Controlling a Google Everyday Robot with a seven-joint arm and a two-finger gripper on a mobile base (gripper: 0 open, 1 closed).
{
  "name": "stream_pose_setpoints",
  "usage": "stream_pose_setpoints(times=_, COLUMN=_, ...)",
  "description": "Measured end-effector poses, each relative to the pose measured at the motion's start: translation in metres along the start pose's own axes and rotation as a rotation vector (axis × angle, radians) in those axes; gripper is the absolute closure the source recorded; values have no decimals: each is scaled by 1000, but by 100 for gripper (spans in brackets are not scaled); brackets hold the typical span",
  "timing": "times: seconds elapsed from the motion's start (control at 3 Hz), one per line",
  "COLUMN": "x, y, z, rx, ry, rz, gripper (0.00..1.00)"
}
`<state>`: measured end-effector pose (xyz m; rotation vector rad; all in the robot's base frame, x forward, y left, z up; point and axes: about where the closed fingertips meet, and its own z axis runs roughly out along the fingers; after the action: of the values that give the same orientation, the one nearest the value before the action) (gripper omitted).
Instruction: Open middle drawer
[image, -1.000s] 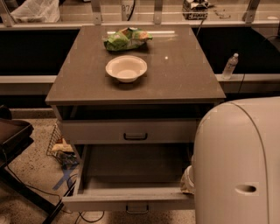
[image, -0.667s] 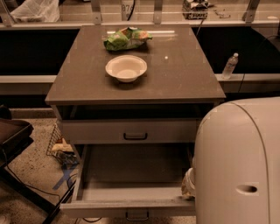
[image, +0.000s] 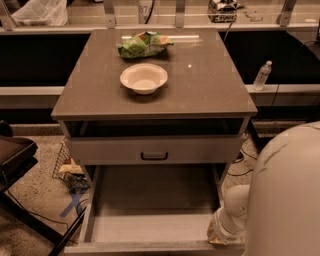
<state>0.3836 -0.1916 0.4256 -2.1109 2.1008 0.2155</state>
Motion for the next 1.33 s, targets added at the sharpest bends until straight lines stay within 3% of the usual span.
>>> stream_pose_setpoints(times=0.33, x=-20, y=39, z=-8, rx=-52, ry=-50, rz=-27, gripper=100)
stream_pose_setpoints(times=0.67, x=-29, y=54, z=-13, rx=-72, ry=-70, rz=-40, gripper=85)
stream_pose_setpoints(times=1.33, x=-30, y=54, z=-17, rx=-72, ry=-70, rz=-40, gripper=39)
